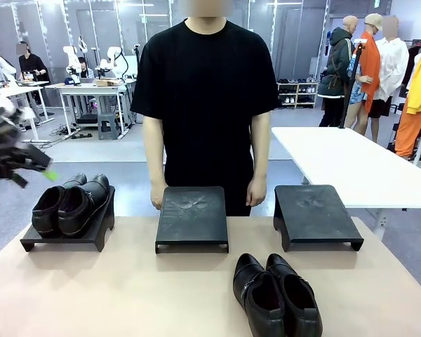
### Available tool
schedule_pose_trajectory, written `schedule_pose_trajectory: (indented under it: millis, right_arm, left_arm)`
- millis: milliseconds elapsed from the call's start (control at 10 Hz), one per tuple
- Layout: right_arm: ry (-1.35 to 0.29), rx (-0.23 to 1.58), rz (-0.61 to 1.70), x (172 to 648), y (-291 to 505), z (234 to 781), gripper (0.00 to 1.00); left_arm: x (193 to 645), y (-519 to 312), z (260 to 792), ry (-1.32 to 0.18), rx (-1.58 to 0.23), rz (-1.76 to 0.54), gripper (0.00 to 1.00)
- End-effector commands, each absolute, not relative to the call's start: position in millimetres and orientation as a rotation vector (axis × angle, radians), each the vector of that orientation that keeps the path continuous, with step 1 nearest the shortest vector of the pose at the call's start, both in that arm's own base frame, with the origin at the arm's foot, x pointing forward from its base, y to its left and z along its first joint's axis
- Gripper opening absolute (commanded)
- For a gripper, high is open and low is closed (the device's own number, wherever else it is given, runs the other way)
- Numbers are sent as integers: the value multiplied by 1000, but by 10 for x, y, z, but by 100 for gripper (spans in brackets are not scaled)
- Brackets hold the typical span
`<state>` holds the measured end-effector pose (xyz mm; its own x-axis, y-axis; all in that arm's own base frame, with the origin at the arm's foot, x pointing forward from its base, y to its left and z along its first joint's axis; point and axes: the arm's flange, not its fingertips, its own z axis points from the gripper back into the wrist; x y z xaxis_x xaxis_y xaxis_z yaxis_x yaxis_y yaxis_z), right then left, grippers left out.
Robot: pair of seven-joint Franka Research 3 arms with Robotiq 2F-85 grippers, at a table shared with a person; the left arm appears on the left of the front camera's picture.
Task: Place the shoes on the stand as instructed by the person.
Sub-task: Pick up another pair of Shoes and place it on the Shoes Stand indicated by the person.
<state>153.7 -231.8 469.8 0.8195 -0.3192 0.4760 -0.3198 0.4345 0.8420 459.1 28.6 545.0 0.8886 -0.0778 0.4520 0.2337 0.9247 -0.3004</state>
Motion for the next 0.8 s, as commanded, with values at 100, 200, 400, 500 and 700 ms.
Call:
schedule_pose_trajectory:
  millis: [100, 200, 400, 500, 700]
  right_arm:
    - [-666, 1146, 14, 1531, -2320, 4717, 100]
    - [-666, 1146, 14, 1531, -2320, 4717, 100]
    - [-666, 1146, 14, 1531, -2320, 4717, 100]
    - [-666, 1146, 14, 1531, -2320, 4717, 100]
    - [-666, 1146, 14, 1531, -2320, 4717, 100]
  left_arm:
    - [4122, 1028, 5548, -287, -653, -231, 100]
    - [3956, 1224, 5490, -268, -815, -279, 100]
    - [3521, 1698, 5108, -342, -1103, -366, 100]
    - [3326, 1900, 4886, -378, -1182, -356, 100]
    - [3056, 2180, 4487, -431, -1322, -273, 100]
